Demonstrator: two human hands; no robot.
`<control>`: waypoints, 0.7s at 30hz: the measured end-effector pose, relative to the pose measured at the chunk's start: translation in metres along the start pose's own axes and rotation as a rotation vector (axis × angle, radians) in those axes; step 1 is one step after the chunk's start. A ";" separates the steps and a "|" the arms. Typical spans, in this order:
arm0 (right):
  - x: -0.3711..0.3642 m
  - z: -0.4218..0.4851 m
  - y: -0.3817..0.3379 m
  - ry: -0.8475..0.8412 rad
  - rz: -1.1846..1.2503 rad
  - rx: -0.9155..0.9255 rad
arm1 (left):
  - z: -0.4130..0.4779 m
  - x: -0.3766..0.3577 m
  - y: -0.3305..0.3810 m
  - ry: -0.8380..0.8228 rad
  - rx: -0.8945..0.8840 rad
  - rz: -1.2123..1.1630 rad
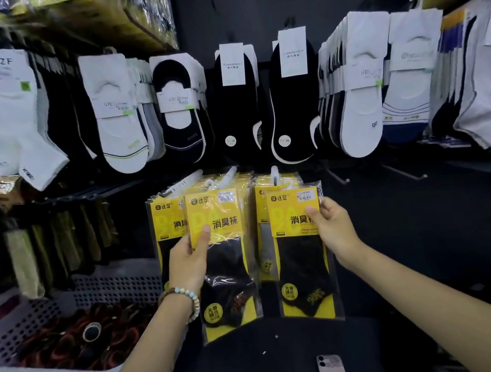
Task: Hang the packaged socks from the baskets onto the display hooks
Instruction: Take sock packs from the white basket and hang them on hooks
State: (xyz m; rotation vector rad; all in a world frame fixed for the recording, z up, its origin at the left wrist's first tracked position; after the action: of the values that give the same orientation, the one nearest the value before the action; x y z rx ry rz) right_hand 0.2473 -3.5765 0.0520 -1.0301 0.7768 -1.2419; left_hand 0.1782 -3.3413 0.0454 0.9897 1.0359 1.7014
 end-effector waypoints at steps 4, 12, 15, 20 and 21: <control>-0.010 0.024 0.003 -0.033 -0.056 0.013 | 0.004 0.007 0.004 0.023 -0.024 -0.004; -0.015 0.049 0.028 0.097 -0.020 -0.104 | 0.013 0.011 -0.011 0.015 -0.016 -0.028; -0.006 0.045 0.039 0.183 -0.060 -0.196 | 0.012 0.010 -0.013 -0.006 -0.017 -0.031; 0.015 0.020 0.049 0.254 -0.194 -0.258 | 0.005 0.006 -0.013 -0.043 -0.026 -0.043; 0.018 0.014 0.049 0.257 -0.191 -0.256 | 0.004 0.004 -0.014 -0.055 -0.019 -0.043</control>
State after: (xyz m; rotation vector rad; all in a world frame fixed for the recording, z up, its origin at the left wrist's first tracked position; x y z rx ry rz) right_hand 0.2818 -3.5907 0.0127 -1.1868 1.0767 -1.4848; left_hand 0.1845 -3.3332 0.0347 0.9894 0.9969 1.6373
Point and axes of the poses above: each hand's wrist, its own z-axis towards the middle knuckle, its own x-axis out of the back of the hand, y = z × x, the point moved 1 cm from there along z, towards the middle knuckle, and after that the axes turned 14 degrees about -y, right-handed, at the moved point
